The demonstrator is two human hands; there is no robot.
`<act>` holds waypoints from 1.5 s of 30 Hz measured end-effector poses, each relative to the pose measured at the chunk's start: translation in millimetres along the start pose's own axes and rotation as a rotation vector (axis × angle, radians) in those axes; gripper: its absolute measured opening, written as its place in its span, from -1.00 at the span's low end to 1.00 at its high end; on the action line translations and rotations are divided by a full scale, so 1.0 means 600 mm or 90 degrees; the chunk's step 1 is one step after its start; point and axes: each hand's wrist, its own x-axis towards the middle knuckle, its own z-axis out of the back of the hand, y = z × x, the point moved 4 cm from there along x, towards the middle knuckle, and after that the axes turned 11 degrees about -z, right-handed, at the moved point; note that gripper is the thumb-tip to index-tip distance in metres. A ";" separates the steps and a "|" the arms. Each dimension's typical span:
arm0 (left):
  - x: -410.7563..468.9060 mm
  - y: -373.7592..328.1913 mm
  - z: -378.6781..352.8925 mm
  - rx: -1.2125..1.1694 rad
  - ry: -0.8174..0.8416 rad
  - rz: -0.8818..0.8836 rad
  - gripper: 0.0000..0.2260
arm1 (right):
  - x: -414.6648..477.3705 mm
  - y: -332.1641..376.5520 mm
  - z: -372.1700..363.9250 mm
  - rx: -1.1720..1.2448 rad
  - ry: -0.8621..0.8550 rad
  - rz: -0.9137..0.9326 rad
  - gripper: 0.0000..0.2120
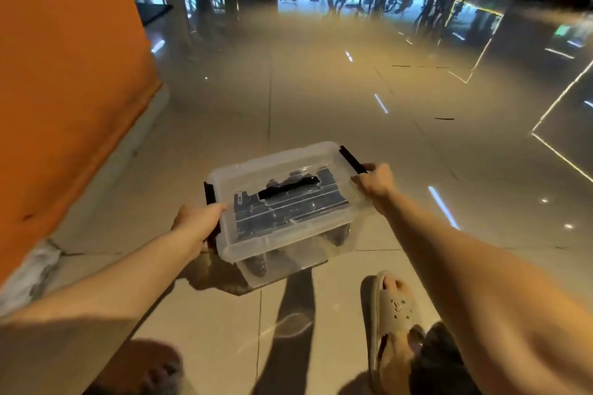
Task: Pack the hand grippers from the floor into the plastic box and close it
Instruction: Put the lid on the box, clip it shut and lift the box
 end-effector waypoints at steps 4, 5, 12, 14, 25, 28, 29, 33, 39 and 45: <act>0.051 0.077 0.089 -0.002 -0.114 0.058 -0.63 | 0.037 0.080 -0.155 -0.001 0.081 0.078 -0.60; 0.068 0.102 0.107 -0.005 -0.138 0.071 -0.63 | 0.042 0.095 -0.192 -0.003 0.102 0.091 -0.61; 0.109 0.205 0.195 -0.082 -0.262 0.208 -0.78 | 0.076 0.207 -0.452 -0.110 0.258 0.213 -0.64; 0.105 0.212 0.205 -0.099 -0.293 0.235 -0.87 | 0.081 0.232 -0.516 -0.142 0.297 0.246 -0.65; 0.111 0.257 0.285 -0.115 -0.514 0.293 -0.77 | 0.061 0.325 -0.765 -0.242 0.457 0.375 -0.57; 0.108 0.265 0.290 -0.096 -0.572 0.296 -0.77 | 0.048 0.335 -0.808 -0.257 0.489 0.424 -0.58; 0.109 0.266 0.293 -0.079 -0.586 0.292 -0.81 | 0.048 0.334 -0.825 -0.254 0.499 0.436 -0.59; 0.116 0.279 0.294 -0.051 -0.584 0.293 -0.92 | 0.051 0.322 -0.870 -0.240 0.516 0.460 -0.66; 0.119 0.292 0.274 -0.048 -0.633 0.279 -0.82 | 0.067 0.319 -0.893 -0.201 0.492 0.518 -0.67; 0.128 0.266 0.283 -0.065 -0.607 0.370 -0.56 | 0.054 0.338 -0.838 -0.306 0.599 0.438 -0.54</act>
